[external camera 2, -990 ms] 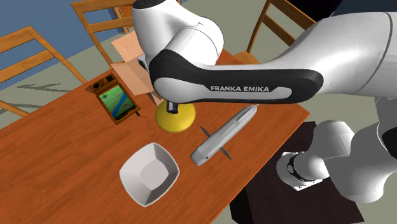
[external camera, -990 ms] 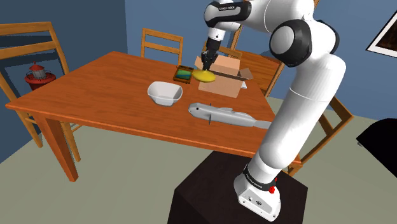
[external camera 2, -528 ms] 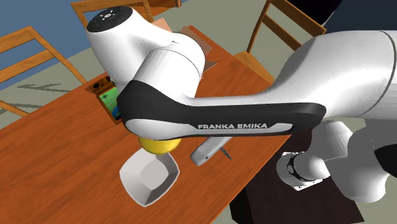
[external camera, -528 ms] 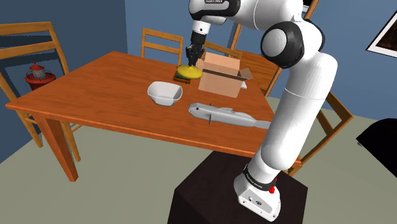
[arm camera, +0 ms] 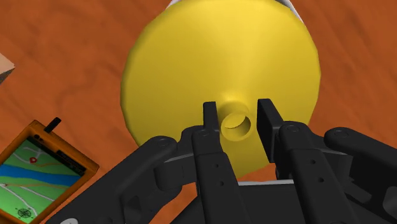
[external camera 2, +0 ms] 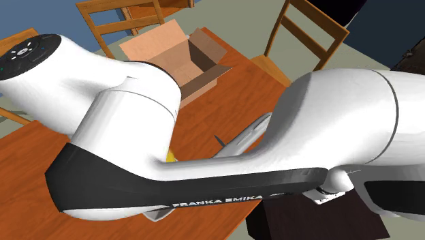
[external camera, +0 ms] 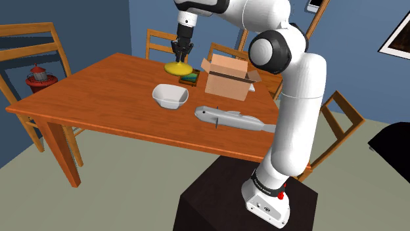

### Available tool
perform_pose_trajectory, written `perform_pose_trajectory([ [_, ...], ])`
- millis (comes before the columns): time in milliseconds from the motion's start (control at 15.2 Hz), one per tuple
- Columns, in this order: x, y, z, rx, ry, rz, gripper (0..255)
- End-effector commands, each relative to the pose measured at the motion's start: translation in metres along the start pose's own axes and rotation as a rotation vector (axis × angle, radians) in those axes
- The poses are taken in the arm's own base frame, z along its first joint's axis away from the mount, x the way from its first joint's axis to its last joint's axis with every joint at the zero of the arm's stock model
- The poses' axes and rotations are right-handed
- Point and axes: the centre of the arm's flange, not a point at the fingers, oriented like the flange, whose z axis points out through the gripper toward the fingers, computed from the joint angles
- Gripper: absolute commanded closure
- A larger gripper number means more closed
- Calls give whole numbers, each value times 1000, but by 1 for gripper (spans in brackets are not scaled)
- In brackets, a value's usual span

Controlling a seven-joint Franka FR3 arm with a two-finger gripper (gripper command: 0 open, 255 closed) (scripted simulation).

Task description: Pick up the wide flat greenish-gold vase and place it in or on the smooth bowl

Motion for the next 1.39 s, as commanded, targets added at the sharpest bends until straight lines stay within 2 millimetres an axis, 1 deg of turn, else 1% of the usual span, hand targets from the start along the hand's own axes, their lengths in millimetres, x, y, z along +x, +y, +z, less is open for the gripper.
perform_pose_trajectory([
  [0,12,-22,-2,0,0,1,255],
  [66,14,-26,-2,0,0,1,255],
  [1320,14,-18,98,0,0,1,255],
])
